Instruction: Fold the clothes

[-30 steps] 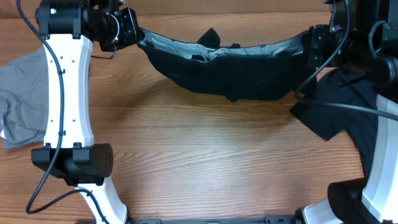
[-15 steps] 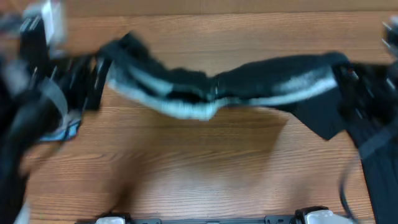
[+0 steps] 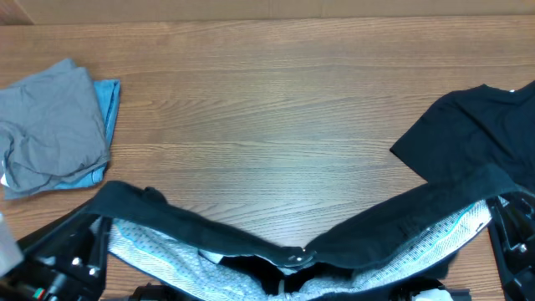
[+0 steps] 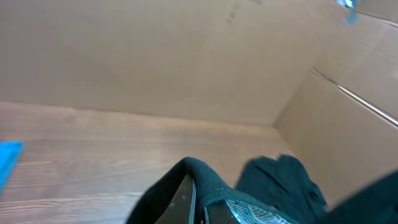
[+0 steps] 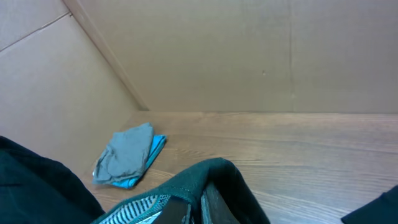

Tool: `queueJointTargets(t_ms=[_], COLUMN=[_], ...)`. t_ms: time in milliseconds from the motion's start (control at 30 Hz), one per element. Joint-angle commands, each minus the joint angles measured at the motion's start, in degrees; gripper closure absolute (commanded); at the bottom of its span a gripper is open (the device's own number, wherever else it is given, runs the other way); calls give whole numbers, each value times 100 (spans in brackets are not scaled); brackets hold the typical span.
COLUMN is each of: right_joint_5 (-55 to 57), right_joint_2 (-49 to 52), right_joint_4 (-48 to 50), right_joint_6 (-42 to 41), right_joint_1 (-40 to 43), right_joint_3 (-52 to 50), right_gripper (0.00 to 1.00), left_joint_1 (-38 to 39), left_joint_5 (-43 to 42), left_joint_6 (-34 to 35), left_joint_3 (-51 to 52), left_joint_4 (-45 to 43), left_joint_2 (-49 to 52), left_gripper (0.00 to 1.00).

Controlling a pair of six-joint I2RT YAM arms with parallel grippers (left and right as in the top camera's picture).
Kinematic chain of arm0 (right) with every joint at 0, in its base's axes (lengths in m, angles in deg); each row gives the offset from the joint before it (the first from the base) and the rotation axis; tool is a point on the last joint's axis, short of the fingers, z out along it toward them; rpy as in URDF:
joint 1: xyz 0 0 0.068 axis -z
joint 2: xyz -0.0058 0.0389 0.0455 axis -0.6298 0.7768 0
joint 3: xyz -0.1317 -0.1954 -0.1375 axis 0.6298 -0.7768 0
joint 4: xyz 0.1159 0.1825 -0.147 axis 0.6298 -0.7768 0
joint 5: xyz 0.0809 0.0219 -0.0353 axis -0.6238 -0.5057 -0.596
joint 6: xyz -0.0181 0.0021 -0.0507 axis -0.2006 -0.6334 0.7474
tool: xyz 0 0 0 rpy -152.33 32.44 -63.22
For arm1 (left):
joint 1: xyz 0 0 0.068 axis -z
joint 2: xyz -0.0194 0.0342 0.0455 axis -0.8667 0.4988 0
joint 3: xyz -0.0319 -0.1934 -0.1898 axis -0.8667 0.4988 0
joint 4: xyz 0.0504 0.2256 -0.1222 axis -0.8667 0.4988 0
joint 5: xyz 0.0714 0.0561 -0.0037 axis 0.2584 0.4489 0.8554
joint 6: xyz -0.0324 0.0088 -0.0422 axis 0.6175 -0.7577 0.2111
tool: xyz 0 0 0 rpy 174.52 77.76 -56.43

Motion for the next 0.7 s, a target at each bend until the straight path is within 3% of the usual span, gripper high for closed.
queueJointTargets(t_ms=[0, 200, 333, 400, 467, 567, 600, 667], right_joint_5=[-94, -98, -120, -118, -140, -142, -142, -190], right_joint_2=[485, 1932, 2979, 3368, 3554, 3541, 3528, 3499], right_joint_4=[258, 1353, 3451, 4948, 5912, 6181, 6061, 5475], right_joint_6=[-85, -81, -79, -72, -81, -83, -76, 127], right_joint_1=[26, 26, 109, 179, 203, 201, 201, 201], right_joint_3=[0, 11, 11, 11, 11, 11, 11, 11], right_gripper=[96, 96, 96, 96, 96, 96, 96, 96], left_joint_1=[2, 2, -13, -15, -37, -107, -125, -155], left_joint_5=[905, 184, -542, -802, -1445, -2090, -2302, -2898], left_joint_6=[109, 205, 549, 977, 1823, 2975, 3206, 3027], left_joint_3=[72, 105, 96, 96, 94, 94, 94, 96], left_joint_4=[-352, -1639, -4089, -5939, -8037, -9875, -9993, -9517], left_joint_2=[289, 1602, 2975, 3733, 4393, 4937, 5062, 5219], left_gripper=[96, 96, 96, 96, 96, 96, 96, 96])
